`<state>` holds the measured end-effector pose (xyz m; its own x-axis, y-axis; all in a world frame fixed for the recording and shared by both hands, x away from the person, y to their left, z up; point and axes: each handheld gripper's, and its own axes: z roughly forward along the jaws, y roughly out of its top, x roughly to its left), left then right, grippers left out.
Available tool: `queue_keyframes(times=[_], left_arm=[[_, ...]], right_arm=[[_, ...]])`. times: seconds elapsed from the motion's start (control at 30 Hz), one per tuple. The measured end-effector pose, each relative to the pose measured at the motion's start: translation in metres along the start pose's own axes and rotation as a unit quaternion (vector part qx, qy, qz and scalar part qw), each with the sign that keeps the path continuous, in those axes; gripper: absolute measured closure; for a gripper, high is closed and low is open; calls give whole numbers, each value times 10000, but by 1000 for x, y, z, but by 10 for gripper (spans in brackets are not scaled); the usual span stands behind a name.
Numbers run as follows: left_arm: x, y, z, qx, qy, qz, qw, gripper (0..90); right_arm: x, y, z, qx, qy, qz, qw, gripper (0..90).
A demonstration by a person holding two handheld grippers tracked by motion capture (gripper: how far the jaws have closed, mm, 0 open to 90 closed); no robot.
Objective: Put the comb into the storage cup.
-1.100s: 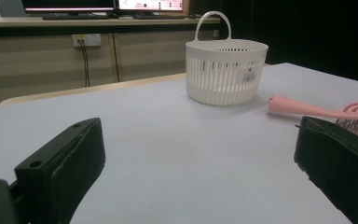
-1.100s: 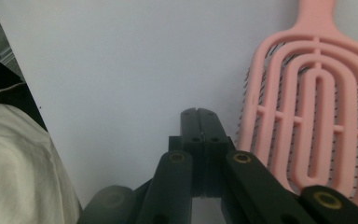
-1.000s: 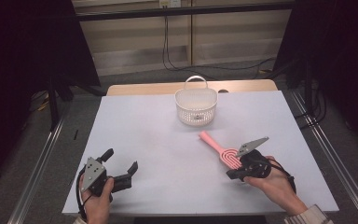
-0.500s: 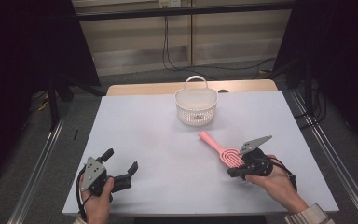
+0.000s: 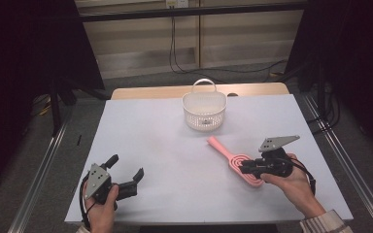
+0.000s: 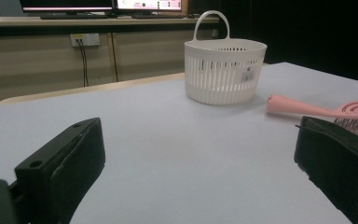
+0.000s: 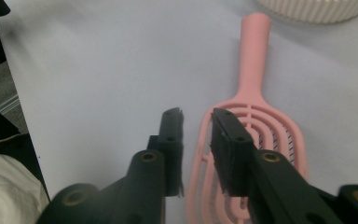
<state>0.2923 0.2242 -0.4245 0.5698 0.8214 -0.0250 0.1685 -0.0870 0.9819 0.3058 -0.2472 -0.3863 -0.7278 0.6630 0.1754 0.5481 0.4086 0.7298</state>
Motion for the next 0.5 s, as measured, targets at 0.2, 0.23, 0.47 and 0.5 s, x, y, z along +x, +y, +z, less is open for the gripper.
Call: queue_keyframes(times=[0.2, 0.23, 0.47, 0.5], left_arm=[[-1, 0, 0, 18, 6, 13, 10000, 20], [-1, 0, 1, 25, 10, 2, 10000, 20], [-1, -1, 1, 25, 19, -38, 10000, 20], [-1, -1, 1, 28, 15, -46, 10000, 20]], right_arm=[[-1, 3, -5, -25, -187, 59, 9998, 446], [-1, 3, -6, -40, -313, 63, 9995, 357], [-9, 6, -6, 101, -607, 562, 9965, 119], [-9, 7, -6, 187, -610, 588, 9962, 80]])
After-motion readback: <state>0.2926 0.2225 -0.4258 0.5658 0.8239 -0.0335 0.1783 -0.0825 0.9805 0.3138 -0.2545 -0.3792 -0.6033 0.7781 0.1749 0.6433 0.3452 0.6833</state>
